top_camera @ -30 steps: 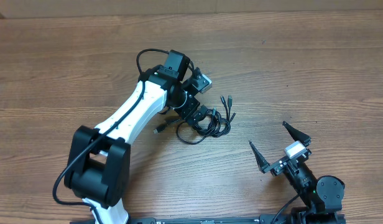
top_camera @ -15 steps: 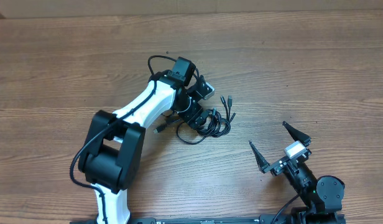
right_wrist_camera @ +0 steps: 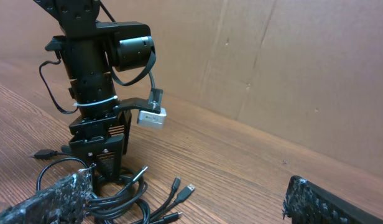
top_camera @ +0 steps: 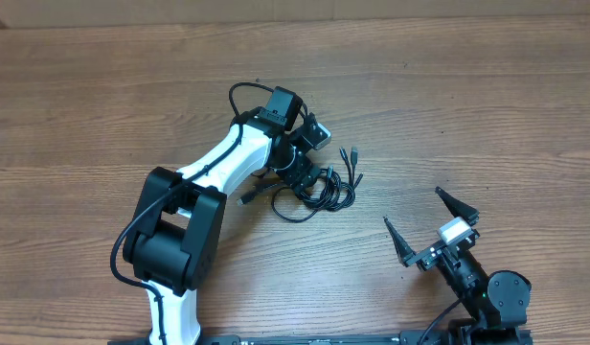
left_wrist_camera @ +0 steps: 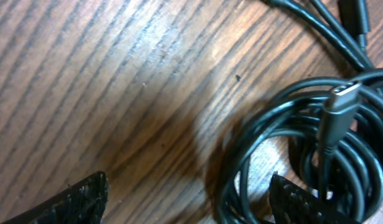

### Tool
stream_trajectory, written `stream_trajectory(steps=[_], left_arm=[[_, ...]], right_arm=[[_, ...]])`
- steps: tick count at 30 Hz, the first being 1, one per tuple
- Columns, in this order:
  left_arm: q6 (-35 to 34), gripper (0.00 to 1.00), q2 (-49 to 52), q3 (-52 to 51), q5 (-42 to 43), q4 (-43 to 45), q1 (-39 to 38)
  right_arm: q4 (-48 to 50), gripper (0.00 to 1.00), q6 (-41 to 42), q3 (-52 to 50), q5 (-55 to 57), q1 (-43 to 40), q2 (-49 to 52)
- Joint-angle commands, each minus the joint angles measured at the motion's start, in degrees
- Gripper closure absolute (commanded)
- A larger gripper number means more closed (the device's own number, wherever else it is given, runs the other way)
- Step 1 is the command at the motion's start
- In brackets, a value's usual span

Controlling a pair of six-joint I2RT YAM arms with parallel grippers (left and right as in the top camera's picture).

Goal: Untangle cables
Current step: 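Lower the left gripper and close it on the cable loops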

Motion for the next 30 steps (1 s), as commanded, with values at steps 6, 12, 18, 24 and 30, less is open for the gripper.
stream_trajectory(steps=[6,12,18,24,30], left_arm=[[0.1,0.22,0.8,1.2,-0.9,1.8,-0.8],[0.1,0.22,0.8,1.2,-0.9,1.9,-1.9],[0.1,0.24,0.9,1.1,-1.1,2.1,-1.9],[0.1,0.36,1.3,0.5,-1.0,3.0,-1.9],[0.0,0.41,1.4,-0.7,-0.8,4.2,-1.9]], right_arm=[[0.0,0.0,0.1,-0.6,0.4,-0.2,-0.5],[0.0,0.0,0.1,-0.6,0.4,-0.2,-0.5],[0.0,0.0,0.1,-0.6,0.4,-0.2,-0.5],[0.0,0.0,0.1,-0.6,0.4,-0.2,-0.5],[0.0,0.0,0.1,-0.6,0.4,-0.2,-0.5]])
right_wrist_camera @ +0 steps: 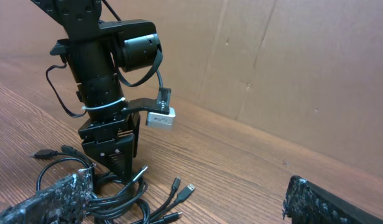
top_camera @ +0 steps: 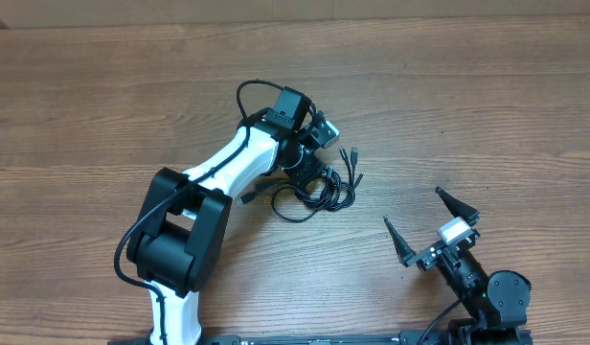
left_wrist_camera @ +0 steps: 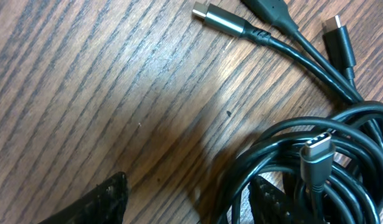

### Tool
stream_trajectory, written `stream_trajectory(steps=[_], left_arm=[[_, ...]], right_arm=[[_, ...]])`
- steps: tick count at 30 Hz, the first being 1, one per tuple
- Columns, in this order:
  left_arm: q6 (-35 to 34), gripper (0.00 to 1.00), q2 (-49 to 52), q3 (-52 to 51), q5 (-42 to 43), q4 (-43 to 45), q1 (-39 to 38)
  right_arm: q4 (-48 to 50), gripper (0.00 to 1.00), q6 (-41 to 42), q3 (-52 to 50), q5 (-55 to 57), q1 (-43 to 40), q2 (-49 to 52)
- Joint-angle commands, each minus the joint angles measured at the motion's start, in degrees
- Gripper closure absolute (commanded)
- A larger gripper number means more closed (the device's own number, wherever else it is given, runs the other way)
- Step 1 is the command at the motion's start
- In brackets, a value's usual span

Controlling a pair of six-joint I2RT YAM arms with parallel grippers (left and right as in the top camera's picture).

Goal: Untangle cables
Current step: 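Lower the left gripper and close it on the cable loops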

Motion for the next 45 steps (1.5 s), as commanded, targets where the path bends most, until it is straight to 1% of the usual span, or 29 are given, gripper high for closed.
stream_trajectory(steps=[1,3,15,19,22,24,26,27,29,31,32,34,35,41,45], left_arm=[[0.2,0.43,1.2,-0.6,0.0,0.2,-0.1],[0.2,0.47,1.2,-0.6,0.0,0.4,-0.1],[0.3,0.47,1.2,-0.7,0.7,-1.1,-0.1],[0.4,0.51,1.2,-0.7,1.8,-1.9,-0.1],[1.7,0.57,1.2,-0.7,1.9,-1.7,-0.1],[2.0,0.63,1.2,-0.7,1.9,-1.6,-0.1],[2.0,0.66,1.3,-0.7,1.9,-1.5,-0.1],[2.0,0.66,1.3,-0.7,1.9,-1.5,-0.1],[2.0,0.62,1.7,-0.7,1.9,-1.5,-0.1],[2.1,0.62,2.6,-0.7,1.9,-1.5,-0.1],[2.1,0.65,3.1,-0.7,1.9,-1.4,-0.1],[1.9,0.82,4.6,-0.7,2.1,-0.9,-0.1],[2.0,0.96,5.1,-0.7,2.8,-0.9,-0.1],[1.7,0.96,5.2,0.1,4.5,-1.4,-0.1],[1.7,0.96,4.8,2.2,4.5,-4.6,0.0]], right_arm=[[0.0,0.0,0.1,-0.6,0.3,-0.2,-0.5],[0.0,0.0,0.1,-0.6,0.3,-0.2,-0.5],[0.0,0.0,0.1,-0.6,0.3,-0.2,-0.5],[0.0,0.0,0.1,-0.6,0.3,-0.2,-0.5],[0.0,0.0,0.1,-0.6,0.3,-0.2,-0.5],[0.0,0.0,0.1,-0.6,0.3,-0.2,-0.5],[0.0,0.0,0.1,-0.6,0.3,-0.2,-0.5],[0.0,0.0,0.1,-0.6,0.3,-0.2,-0.5],[0.0,0.0,0.1,-0.6,0.3,-0.2,-0.5],[0.0,0.0,0.1,-0.6,0.3,-0.2,-0.5],[0.0,0.0,0.1,-0.6,0.3,-0.2,-0.5],[0.0,0.0,0.1,-0.6,0.3,-0.2,-0.5],[0.0,0.0,0.1,-0.6,0.3,-0.2,-0.5],[0.0,0.0,0.1,-0.6,0.3,-0.2,-0.5],[0.0,0.0,0.1,-0.6,0.3,-0.2,-0.5]])
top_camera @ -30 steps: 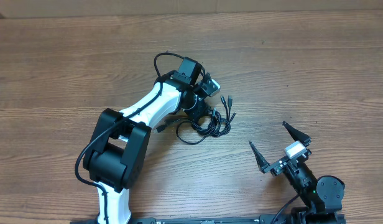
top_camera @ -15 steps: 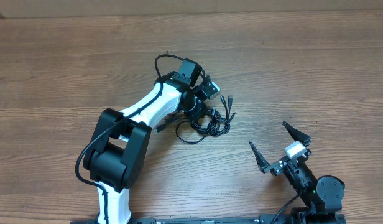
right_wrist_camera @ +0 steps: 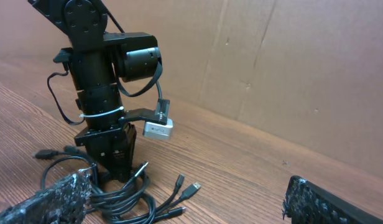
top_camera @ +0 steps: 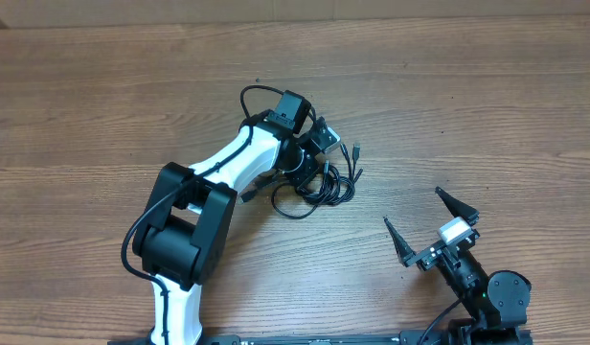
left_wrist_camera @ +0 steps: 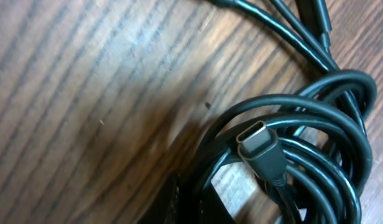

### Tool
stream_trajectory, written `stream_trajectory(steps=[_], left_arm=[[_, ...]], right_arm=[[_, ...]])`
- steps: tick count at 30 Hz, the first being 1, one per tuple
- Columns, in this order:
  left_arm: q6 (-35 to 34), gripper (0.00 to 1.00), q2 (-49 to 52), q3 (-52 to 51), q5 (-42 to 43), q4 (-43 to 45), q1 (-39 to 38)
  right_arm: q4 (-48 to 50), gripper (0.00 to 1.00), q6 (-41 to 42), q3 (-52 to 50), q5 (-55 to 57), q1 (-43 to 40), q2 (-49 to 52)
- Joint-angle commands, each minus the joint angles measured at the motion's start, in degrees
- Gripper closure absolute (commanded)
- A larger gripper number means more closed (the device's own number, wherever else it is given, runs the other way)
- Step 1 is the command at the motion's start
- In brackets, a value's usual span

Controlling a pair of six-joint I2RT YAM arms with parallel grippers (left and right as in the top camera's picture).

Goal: Untangle cables
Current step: 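Lower the left gripper and close it on the cable loops, then lift the gripped cable bundle up with the left gripper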

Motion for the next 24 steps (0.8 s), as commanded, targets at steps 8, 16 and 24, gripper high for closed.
stream_trajectory(steps=[8,16,24], left_arm=[[-7.0,0.96,-1.8,9.7,1.1,-13.4,-0.1],[-28.1,0.96,-13.1,20.0,-0.4,-29.1,0.6],[-55.3,0.96,-25.0,21.3,-0.3,-40.4,0.4]], right_arm=[[0.0,0.0,0.1,-0.6,0.3,-0.2,-0.5],[0.0,0.0,0.1,-0.6,0.3,-0.2,-0.5],[0.0,0.0,0.1,-0.6,0.3,-0.2,-0.5]])
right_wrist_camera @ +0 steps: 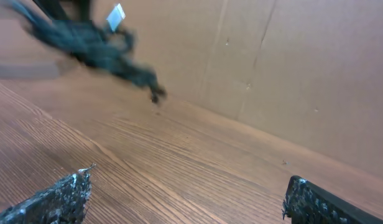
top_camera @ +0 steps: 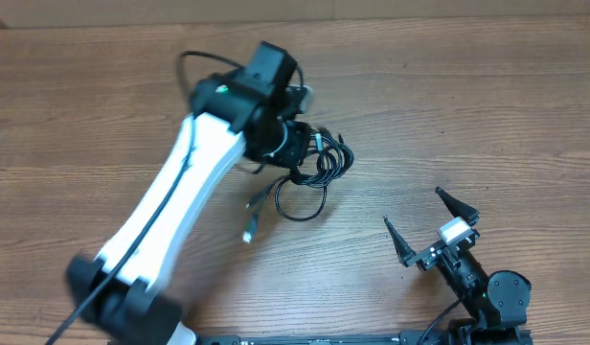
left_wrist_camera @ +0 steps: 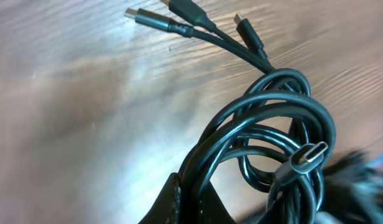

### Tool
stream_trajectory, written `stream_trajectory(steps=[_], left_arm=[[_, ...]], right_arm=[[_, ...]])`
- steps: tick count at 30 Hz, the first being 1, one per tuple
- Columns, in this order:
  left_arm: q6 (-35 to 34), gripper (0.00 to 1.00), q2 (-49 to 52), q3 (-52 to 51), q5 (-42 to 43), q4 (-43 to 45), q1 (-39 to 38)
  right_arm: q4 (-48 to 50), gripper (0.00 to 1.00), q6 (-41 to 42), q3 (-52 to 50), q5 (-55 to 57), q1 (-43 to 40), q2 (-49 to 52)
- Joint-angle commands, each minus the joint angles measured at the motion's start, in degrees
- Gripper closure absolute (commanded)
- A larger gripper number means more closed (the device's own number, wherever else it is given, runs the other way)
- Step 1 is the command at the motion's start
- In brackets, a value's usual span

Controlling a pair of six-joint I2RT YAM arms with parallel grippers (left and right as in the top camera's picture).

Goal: Untangle cables
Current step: 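Lift the gripped cable bundle up with the left gripper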

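Note:
A tangled bundle of black cables (left_wrist_camera: 272, 124) hangs from my left gripper (left_wrist_camera: 193, 202), which is shut on several strands of the coil. Three plug ends (left_wrist_camera: 179, 18) fan out past the coil, and a USB-C plug (left_wrist_camera: 306, 155) lies across it. From overhead the bundle (top_camera: 319, 163) sits beside the raised, blurred left arm, with a loop (top_camera: 300, 203) and a plug end (top_camera: 249, 230) trailing below. In the right wrist view the cables (right_wrist_camera: 98, 40) are a dark blur in the air. My right gripper (top_camera: 411, 204) is open and empty, far from them.
The wooden table (top_camera: 487, 96) stretches all around. A cardboard wall (right_wrist_camera: 291, 62) stands behind it in the right wrist view. The right arm's base (top_camera: 496, 297) sits at the front right edge.
My left arm has risen and swung left with the cable bundle pinched in its gripper, so the coil is off the table with a loop and a plug dangling. The right arm has not moved.
My left gripper first stood open over the edge of the coil on the table. A second later its fingers were closer together around the strands. Then it was shut on them at table level. Now the bundle hangs lifted from it.

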Motion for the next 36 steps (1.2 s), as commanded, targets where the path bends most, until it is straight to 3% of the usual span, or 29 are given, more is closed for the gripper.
stream_trajectory(steps=[1,6,19,25,31,36], left_arm=[[-16.6,0.96,-4.5,1.1,0.7,-3.4,0.2],[-20.7,0.96,-5.6,1.0,0.7,-5.3,0.2],[-22.6,0.96,-5.6,0.5,0.8,-5.3,0.0],[-28.6,0.96,-5.6,0.5,0.2,-5.3,0.0],[-33.1,0.96,-5.6,0.5,0.2,-4.8,0.0],[-33.3,0.96,-5.6,0.5,0.9,-4.4,0.0]], right_arm=[[0.0,0.0,0.1,-0.6,0.4,-0.2,-0.5],[0.0,0.0,0.1,-0.6,0.4,-0.2,-0.5],[0.0,0.0,0.1,-0.6,0.3,-0.2,-0.5],[0.4,0.0,2.1,-0.6,-7.7,0.0,-0.5],[0.3,0.0,20.2,-0.4,-8.3,-0.1,-0.5],[-4.5,0.0,21.1,4.1,-8.0,-0.1,-0.5]])
